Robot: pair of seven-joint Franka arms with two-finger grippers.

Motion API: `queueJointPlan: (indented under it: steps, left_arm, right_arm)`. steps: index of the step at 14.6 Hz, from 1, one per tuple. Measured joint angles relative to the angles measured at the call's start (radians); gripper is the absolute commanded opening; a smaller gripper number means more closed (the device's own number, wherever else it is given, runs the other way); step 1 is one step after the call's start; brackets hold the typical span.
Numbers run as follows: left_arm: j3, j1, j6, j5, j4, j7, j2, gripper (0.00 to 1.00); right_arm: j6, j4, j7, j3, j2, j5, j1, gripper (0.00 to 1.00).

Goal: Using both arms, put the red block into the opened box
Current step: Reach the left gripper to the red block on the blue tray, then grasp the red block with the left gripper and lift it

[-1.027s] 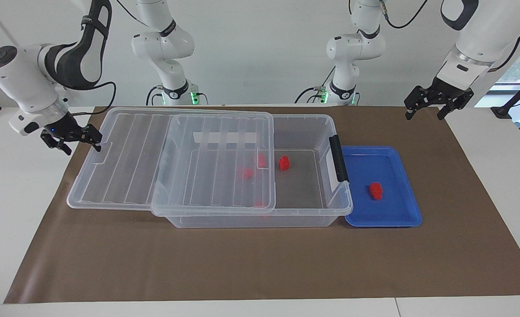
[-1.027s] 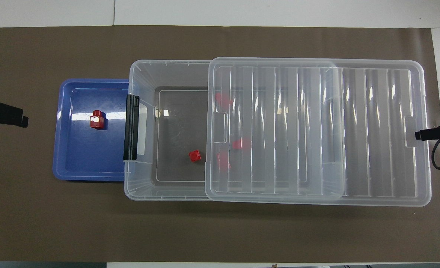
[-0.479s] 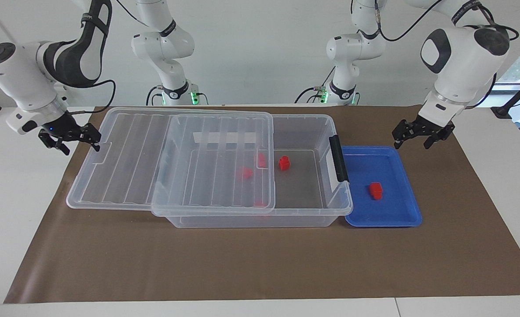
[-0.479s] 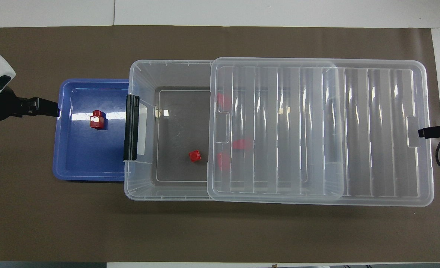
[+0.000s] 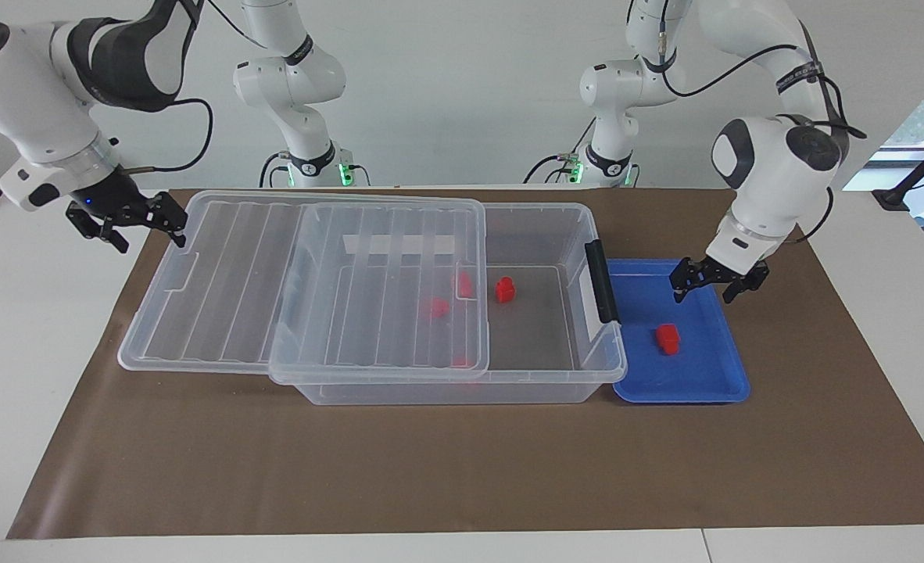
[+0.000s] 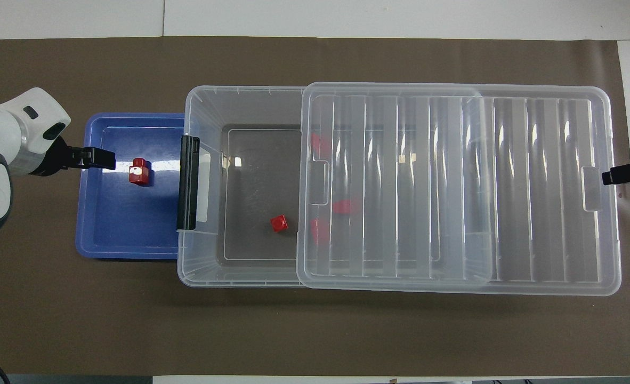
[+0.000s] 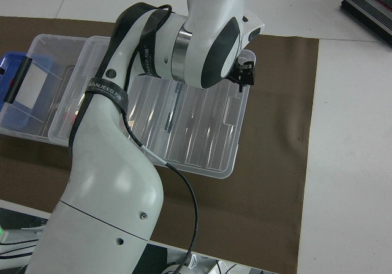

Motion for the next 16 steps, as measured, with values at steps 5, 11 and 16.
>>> queueJointPlan:
  steps: [5, 11, 16]
  left_arm:
    - [0.000, -0.013, 0.181, 0.000, -0.111, 0.003, 0.055, 0.99]
    - [0.002, -0.012, 0.239, 0.000, -0.154, 0.008, 0.057, 0.00]
    - [0.005, -0.010, 0.248, 0.000, -0.154, 0.008, 0.057, 0.00]
  right_arm:
    - [-0.123, 0.024, 0.123, 0.074, -0.045, 0.000, 0.001, 1.00]
    - [-0.146, 0.021, 0.204, 0.101, -0.050, -0.040, 0.029, 1.00]
    - [-0.146, 0.022, 0.238, 0.137, -0.050, -0.075, 0.033, 1.00]
